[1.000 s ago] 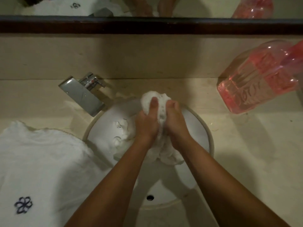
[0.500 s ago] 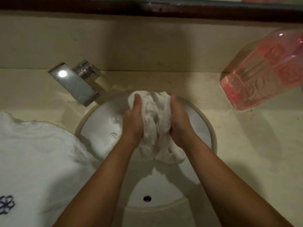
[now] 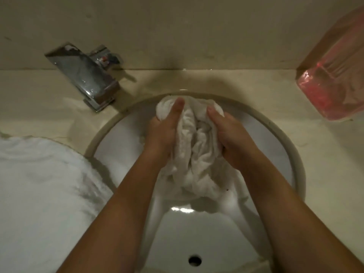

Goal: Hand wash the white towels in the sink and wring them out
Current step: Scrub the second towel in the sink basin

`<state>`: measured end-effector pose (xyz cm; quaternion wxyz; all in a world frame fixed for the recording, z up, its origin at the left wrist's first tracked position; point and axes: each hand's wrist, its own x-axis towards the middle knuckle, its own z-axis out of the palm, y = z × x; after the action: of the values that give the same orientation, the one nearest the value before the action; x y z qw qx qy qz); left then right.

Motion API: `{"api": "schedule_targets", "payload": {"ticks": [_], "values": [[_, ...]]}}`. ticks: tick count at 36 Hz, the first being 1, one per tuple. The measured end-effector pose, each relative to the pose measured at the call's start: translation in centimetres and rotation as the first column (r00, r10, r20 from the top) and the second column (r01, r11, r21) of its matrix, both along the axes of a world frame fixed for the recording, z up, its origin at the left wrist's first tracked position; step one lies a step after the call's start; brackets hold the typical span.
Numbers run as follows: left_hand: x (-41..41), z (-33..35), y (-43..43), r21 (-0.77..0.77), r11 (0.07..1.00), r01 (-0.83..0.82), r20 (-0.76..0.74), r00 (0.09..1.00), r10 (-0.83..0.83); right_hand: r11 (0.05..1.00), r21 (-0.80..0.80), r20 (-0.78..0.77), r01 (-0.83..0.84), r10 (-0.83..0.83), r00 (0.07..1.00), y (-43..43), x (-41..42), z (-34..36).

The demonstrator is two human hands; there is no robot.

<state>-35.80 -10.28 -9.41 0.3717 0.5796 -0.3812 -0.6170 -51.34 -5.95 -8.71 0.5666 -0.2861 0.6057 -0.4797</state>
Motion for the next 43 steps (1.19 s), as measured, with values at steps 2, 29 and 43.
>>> {"api": "schedule_targets", "payload": {"ticks": [2, 29, 43], "values": [[-0.1, -0.3, 0.4, -0.009, 1.000, -0.021, -0.041, 0.999, 0.021, 1.000, -0.003, -0.028, 0.015, -0.015, 0.999, 0.1, 0.3, -0.5], [-3.7, -1.2, 2.6, -0.470, 0.879, 0.079, 0.353, 0.930, 0.105, 0.989, -0.144, -0.330, 0.037, -0.083, 0.940, 1.5, 2.9, 0.5], [-0.3, 0.8, 4.7, -0.498, 0.867, 0.015, 0.282, 0.948, 0.145, 0.878, -0.479, -0.463, -0.017, -0.236, 0.855, 6.3, 7.2, 2.2]]}}
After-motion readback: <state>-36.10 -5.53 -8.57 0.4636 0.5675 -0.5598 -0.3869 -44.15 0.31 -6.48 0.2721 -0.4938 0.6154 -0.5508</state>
